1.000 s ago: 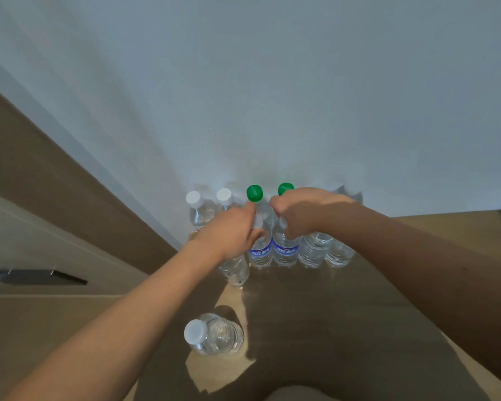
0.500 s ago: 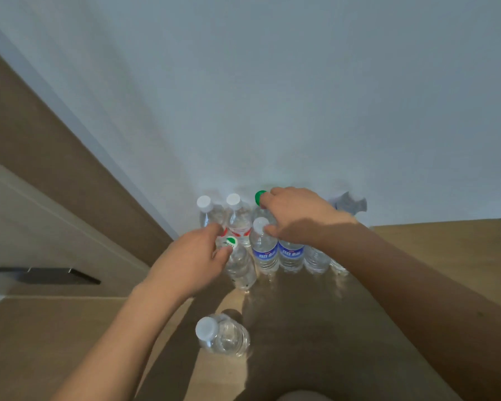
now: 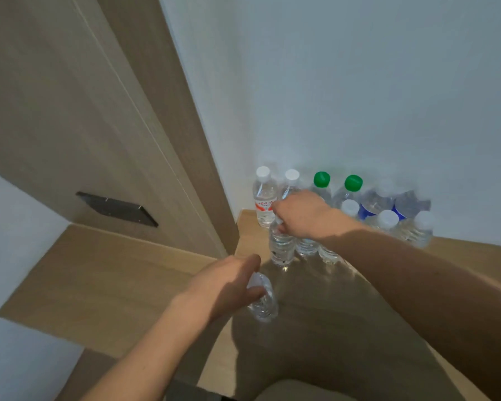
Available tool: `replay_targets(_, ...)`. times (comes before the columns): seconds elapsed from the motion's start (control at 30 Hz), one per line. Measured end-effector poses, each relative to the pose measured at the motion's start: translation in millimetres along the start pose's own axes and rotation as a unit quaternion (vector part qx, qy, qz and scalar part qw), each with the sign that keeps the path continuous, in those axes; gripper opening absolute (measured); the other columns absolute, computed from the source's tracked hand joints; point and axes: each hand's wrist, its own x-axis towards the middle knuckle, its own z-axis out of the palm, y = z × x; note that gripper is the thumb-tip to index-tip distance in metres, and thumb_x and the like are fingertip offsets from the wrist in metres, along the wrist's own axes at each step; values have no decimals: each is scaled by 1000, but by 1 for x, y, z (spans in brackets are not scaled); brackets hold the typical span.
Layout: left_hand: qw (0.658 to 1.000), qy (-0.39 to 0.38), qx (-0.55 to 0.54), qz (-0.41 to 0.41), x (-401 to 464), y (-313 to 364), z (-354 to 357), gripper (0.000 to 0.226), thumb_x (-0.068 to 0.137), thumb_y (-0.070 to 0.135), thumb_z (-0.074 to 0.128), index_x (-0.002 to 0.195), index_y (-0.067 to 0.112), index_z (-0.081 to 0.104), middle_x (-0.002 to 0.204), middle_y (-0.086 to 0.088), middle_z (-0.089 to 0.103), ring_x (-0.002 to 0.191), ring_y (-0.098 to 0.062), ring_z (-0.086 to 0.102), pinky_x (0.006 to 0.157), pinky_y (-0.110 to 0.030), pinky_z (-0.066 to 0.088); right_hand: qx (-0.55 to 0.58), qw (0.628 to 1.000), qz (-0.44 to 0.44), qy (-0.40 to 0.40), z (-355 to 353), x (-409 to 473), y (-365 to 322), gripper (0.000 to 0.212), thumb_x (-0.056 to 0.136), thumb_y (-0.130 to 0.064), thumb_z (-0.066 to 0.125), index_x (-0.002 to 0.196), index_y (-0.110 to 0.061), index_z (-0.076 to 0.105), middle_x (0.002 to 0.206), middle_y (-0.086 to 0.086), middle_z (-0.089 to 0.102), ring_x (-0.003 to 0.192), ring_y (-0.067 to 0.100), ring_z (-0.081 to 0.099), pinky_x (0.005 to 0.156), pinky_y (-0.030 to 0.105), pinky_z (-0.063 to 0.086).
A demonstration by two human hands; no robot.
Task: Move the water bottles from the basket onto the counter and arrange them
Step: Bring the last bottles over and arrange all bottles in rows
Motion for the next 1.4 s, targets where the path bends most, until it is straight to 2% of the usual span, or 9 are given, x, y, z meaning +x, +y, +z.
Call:
replay_targets(0.1, 1000, 21, 5, -19, 4, -7, -4, 35, 90, 48, 56, 111, 23, 44, 109, -14, 61, 104, -35, 59, 76, -37, 46, -27, 1000, -14, 3, -2, 1, 2, 27, 91, -37, 57, 106, -16, 63, 103, 9, 70, 96, 28, 65, 71, 31, 39)
replay_targets(0.2, 997, 63, 11, -48, 11, -7, -15, 34, 93, 47, 53, 113, 20, 43, 109, -16, 61, 104, -38, 59, 76, -38, 46, -25, 1000, -15, 10, -3, 0, 7, 26, 91, -40, 55, 102, -17, 60, 99, 7, 69, 92, 27, 64, 79, 34, 47)
replay_targets(0.4, 987, 151, 15, -50, 38, -5, -40, 29, 95, 39, 53, 111, 16, 47, 104, -16, 64, 95, -38, 61, 71, -38, 46, -5, 999, -6, 34, -9, -2, 12, 21, 92, -40, 54, 90, -21, 43, 95, 5, 67, 92, 26, 62, 82, 36, 41)
replay_targets(0.53, 980, 186, 18, -60, 65, 2, -47, 30, 95, 35, 51, 116, 14, 47, 106, -17, 65, 97, -40, 62, 75, -40, 47, 2, 999, 23, 45, -11, -1, 15, 19, 93, -39, 51, 96, -20, 52, 99, 5, 68, 97, 27, 62, 87, 38, 40)
replay_targets(0.77, 982, 183, 22, -44, 99, 1, -48, 32, 96, 30, 51, 123, 12, 46, 105, -17, 64, 95, -37, 61, 69, -37, 41, 27, 996, 61, 53, -8, 5, 16, 19, 96, -37, 48, 90, -19, 46, 96, 4, 68, 94, 25, 60, 86, 38, 38)
replay_targets(0.9, 983, 181, 8, -39, 109, -3, -47, 33, 95, 28, 52, 124, 12, 46, 102, -17, 64, 93, -37, 61, 68, -36, 40, 28, 996, 73, 44, -4, 8, 17, 24, 96, -38, 48, 103, -17, 57, 100, 4, 67, 97, 25, 59, 85, 37, 37)
replay_targets(1.13, 984, 176, -6, -22, 122, -11, -45, 32, 95, 29, 54, 122, 13, 48, 100, -15, 63, 91, -35, 62, 70, -38, 46, 32, 996, 75, 22, 5, 12, 19, 31, 95, -40, 49, 114, -16, 56, 110, 5, 66, 105, 26, 58, 91, 37, 36)
replay_targets(1.27, 985, 171, 1, -8, 129, -14, -46, 33, 95, 27, 54, 124, 13, 46, 100, -15, 63, 90, -34, 62, 70, -41, 48, 39, 996, 73, 38, 11, 13, 22, 34, 95, -41, 49, 116, -14, 55, 113, 6, 66, 108, 26, 58, 93, 37, 36)
replay_targets(1.4, 985, 174, 4, -10, 133, -15, -45, 33, 95, 28, 53, 123, 13, 46, 99, -14, 62, 90, -34, 61, 69, -40, 47, 53, 993, 80, 74, 19, 13, 23, 37, 96, -41, 48, 118, -12, 54, 113, 8, 67, 106, 28, 58, 88, 35, 37)
